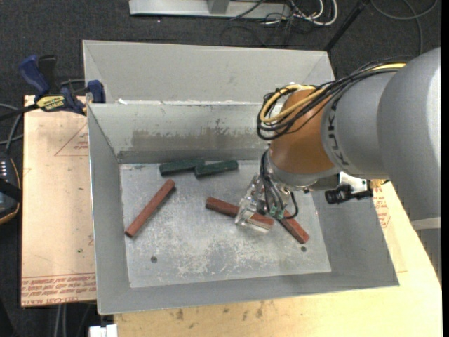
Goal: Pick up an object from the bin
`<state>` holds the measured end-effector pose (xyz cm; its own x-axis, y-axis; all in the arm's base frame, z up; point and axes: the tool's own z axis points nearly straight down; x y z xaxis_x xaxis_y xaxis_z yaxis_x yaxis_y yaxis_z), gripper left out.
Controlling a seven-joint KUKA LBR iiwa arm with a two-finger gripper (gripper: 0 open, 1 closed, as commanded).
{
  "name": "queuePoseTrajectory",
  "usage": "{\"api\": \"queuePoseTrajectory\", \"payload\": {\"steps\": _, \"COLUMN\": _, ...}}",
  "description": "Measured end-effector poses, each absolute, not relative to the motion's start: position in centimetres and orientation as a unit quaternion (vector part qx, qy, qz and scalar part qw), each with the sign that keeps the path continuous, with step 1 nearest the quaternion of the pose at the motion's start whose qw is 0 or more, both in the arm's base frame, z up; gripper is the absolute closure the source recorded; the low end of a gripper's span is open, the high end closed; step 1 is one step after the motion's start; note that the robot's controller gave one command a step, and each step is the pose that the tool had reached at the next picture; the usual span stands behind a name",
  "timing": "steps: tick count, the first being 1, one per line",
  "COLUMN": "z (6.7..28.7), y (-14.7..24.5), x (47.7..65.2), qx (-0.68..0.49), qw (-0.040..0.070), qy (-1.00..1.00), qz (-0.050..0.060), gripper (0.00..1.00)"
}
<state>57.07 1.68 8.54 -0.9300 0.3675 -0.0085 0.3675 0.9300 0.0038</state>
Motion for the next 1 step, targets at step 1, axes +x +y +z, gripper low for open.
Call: {"api": "queuePoseTrajectory", "payload": {"steps": 1, "z": 9.40, "y": 1.70, "x": 56.90, "qx": 0.187, "qw": 0.001, "qy": 0.982, "qz": 0.001, "gripper": 1.00}}
